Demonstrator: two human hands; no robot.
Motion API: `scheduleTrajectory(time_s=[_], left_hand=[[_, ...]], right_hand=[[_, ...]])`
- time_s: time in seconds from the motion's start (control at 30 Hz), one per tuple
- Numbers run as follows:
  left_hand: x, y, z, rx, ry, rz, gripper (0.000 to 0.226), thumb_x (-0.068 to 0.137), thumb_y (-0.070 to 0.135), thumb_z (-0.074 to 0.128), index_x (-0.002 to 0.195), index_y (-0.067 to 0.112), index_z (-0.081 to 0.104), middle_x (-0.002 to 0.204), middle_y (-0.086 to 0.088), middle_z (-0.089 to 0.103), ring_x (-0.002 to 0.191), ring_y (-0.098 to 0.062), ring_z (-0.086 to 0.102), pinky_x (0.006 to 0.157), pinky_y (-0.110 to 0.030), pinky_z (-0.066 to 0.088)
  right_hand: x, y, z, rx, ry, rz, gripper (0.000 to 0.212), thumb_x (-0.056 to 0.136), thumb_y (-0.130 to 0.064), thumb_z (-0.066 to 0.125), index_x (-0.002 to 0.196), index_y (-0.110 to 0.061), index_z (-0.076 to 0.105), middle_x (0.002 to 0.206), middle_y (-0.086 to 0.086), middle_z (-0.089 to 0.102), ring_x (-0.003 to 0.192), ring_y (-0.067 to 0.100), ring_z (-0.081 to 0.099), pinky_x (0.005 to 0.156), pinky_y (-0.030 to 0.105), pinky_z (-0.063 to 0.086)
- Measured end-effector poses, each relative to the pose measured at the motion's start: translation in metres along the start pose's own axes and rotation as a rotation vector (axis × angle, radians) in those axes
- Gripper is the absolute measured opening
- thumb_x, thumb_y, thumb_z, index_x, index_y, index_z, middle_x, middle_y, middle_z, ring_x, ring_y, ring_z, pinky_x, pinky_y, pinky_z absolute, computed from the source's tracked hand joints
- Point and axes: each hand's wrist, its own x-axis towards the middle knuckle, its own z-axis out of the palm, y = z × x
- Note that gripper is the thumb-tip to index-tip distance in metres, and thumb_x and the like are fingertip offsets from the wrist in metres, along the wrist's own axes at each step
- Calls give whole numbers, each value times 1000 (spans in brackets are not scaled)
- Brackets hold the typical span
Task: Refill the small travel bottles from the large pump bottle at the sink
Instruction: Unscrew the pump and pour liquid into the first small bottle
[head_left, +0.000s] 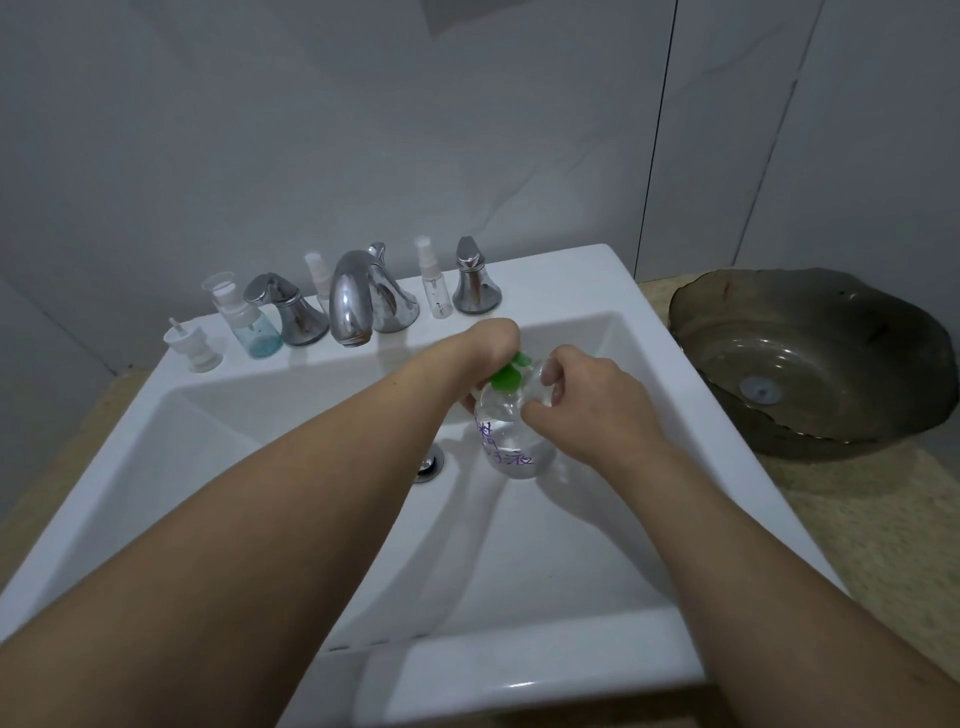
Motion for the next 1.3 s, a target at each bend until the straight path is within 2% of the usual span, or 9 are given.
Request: scheduleTrajectory(time_s=[0.17,0.43,0.57,0.73,0.83,0.9,1.0,1.1,1.3], left_hand=[[-3,4,-8,54,-40,10,28,95,30,36,83,13,55,81,-6,62,65,-24,59,46,-27,31],[-6,3,-5,26,-38,-4,28,96,26,33,80,12,52,80,-6,58,65,-25,56,47,-27,31],[-3,0,3,-17,3,7,27,95,22,34,78,11,51,76,-6,56,62,-24,52,49,-27,29],[-2,2,9,23,61,33,25,96,7,30,81,7,50,97,-16,55,86,-32,53,50,-31,31],[-1,1,8,0,33,23,24,97,12,30,84,7,50,84,-12,53,72,-28,52,50,-30,30],[-1,0,7,-35,31,2,26,96,17,32,78,9,48,77,-8,51,64,-25,49,50,-29,29],[-1,0,3,-49,-6,-18,28,95,24,35,77,10,49,77,-7,53,63,-25,51,50,-29,28],[1,3,-4,-29,-59,-42,29,91,34,39,84,11,56,88,-9,62,74,-29,60,53,-34,33],[-5,4,-6,5,-48,-19,29,96,27,35,79,11,51,80,-6,57,64,-24,52,48,-27,29]], right_hand=[[-1,-2,-3,19,33,2,28,74,-41,63,95,-26,51,87,-6,64,87,21,59,75,34,46],[-1,-2,-1,25,19,0,28,75,-42,62,95,-26,51,89,-6,65,87,22,60,75,34,46],[-1,-1,-2,3,-7,-8,28,75,-41,62,94,-25,49,88,-6,63,85,23,59,69,31,41],[-1,2,0,0,-29,22,29,75,-42,63,96,-25,52,88,-5,63,84,22,59,69,31,43],[-1,1,1,-11,-26,13,29,75,-42,62,96,-25,52,88,-6,63,84,21,59,69,31,43],[0,1,1,-14,-20,7,29,75,-42,62,96,-25,51,89,-6,63,85,21,59,70,31,43],[0,1,1,-16,-1,-5,29,75,-42,61,97,-26,51,90,-6,64,88,21,60,73,33,44],[-1,0,1,9,38,-16,29,76,-43,61,96,-27,48,89,-7,65,89,21,60,73,33,45],[-1,-1,0,17,40,-15,28,76,-43,61,95,-27,48,89,-6,65,89,22,59,75,34,46]])
